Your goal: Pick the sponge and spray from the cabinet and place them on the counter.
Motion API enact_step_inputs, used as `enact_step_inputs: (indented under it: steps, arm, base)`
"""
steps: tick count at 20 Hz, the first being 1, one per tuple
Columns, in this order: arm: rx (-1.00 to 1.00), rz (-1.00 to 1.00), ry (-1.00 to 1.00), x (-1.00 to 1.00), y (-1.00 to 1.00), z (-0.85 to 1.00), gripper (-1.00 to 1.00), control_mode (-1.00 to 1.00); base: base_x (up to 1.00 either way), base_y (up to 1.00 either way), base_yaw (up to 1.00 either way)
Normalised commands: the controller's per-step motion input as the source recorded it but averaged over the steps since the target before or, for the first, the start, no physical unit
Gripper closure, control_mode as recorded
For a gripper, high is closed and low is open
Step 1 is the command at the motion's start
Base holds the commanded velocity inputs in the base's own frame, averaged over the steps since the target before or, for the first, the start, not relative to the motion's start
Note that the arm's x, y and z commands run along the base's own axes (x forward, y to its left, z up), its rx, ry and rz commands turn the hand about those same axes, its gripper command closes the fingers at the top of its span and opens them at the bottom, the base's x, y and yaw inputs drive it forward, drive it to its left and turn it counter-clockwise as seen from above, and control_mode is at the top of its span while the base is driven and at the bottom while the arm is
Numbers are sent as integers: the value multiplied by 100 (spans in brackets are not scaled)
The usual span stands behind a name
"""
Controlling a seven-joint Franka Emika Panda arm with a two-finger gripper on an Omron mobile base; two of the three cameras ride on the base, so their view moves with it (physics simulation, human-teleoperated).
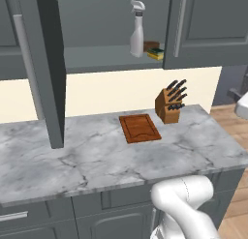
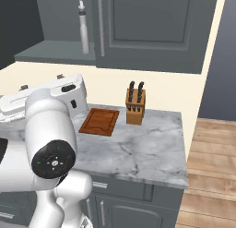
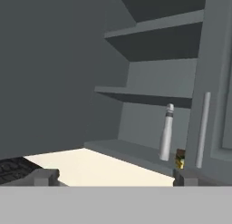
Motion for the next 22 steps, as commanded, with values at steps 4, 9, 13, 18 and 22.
enact_step_inputs:
  steps: [4,9,13,18,22]
  arm:
    - [2,0,0,5,-2,0,-100,-100]
    - [0,-14,0,42,1,7,-100,-100]
    - [2,-18,0,55,3,19,-100,-100]
    - [10,-12,0,61,-1,18,-100,-100]
    - [11,-4,0,58,-17,13,-100,-100]
  base:
    - [0,0,0]
    - [0,0,0]
    - [0,0,0]
    - [0,0,0]
    - [0,0,0]
